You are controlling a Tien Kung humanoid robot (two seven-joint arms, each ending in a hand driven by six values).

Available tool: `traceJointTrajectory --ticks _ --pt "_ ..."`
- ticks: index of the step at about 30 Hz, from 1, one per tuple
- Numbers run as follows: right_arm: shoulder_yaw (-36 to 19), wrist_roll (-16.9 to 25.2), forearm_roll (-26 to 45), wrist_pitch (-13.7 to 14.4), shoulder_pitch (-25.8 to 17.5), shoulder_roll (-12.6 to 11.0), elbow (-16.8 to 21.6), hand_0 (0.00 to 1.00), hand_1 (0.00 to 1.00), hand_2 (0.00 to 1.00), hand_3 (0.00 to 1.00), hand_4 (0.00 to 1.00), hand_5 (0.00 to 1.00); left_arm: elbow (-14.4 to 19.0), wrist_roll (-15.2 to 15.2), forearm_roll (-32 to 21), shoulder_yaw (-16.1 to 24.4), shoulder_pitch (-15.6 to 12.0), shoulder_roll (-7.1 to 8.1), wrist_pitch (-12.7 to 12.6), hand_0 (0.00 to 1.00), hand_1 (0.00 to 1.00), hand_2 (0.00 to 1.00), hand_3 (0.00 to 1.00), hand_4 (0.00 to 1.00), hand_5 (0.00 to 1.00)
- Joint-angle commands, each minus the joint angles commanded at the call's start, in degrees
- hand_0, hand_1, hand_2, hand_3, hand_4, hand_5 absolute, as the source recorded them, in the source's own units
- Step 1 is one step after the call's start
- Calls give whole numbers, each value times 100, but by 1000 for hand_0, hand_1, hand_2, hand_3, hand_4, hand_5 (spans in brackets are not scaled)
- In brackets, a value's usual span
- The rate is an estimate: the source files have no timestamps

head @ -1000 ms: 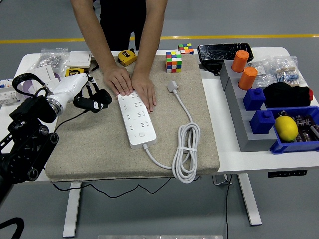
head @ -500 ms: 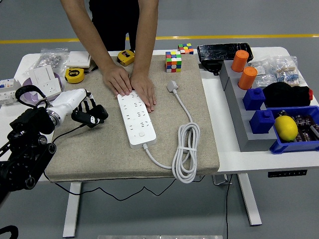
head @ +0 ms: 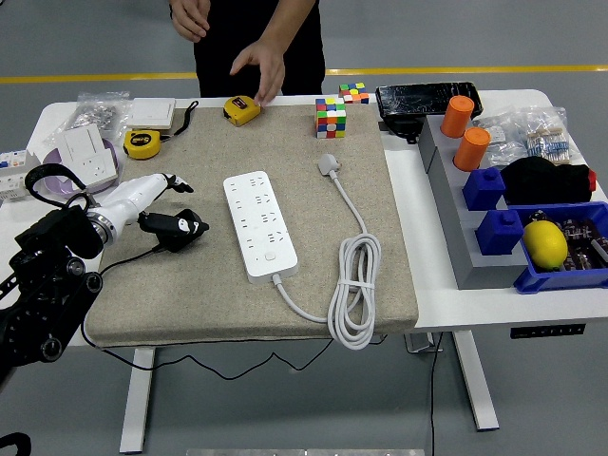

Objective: Pick up the plug,place it near the board,insert it into the board,press the button

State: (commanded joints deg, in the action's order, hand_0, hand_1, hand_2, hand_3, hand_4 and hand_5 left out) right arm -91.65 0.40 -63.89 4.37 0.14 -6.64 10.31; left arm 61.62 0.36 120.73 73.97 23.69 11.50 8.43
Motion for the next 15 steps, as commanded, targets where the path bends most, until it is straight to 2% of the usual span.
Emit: traceJointTrajectory --ticks 1,2,4,7,10,15 --pt "-1 0 -1 0 2 1 0 907 841 789 789 998 998 76 -51 -150 83 -43 -26 -83 943 998 933 899 998 763" --pt "-2 -1 -2 0 3 1 0 907 841 789 789 998 998 137 -89 -292 156 -74 -45 -163 979 998 981 936 998 998" --pt "-5 -3 1 3 8 7 0 907 841 789 789 998 998 432 -266 -778 488 -262 -196 -472 979 998 981 936 998 998" --pt "-5 -4 7 0 5 24 0 907 841 788 789 998 998 937 -337 -1522 936 -572 -421 -661 964 998 984 946 998 998" --pt "-16 -1 7 -2 -2 40 0 907 841 788 789 998 998 1461 -319 -2230 1252 -922 -615 -684 964 998 984 946 998 998" --pt "-48 4 -8 1 -13 56 0 907 840 789 789 998 998 2168 -226 -3385 1649 -1463 -835 -605 960 998 979 950 998 998"
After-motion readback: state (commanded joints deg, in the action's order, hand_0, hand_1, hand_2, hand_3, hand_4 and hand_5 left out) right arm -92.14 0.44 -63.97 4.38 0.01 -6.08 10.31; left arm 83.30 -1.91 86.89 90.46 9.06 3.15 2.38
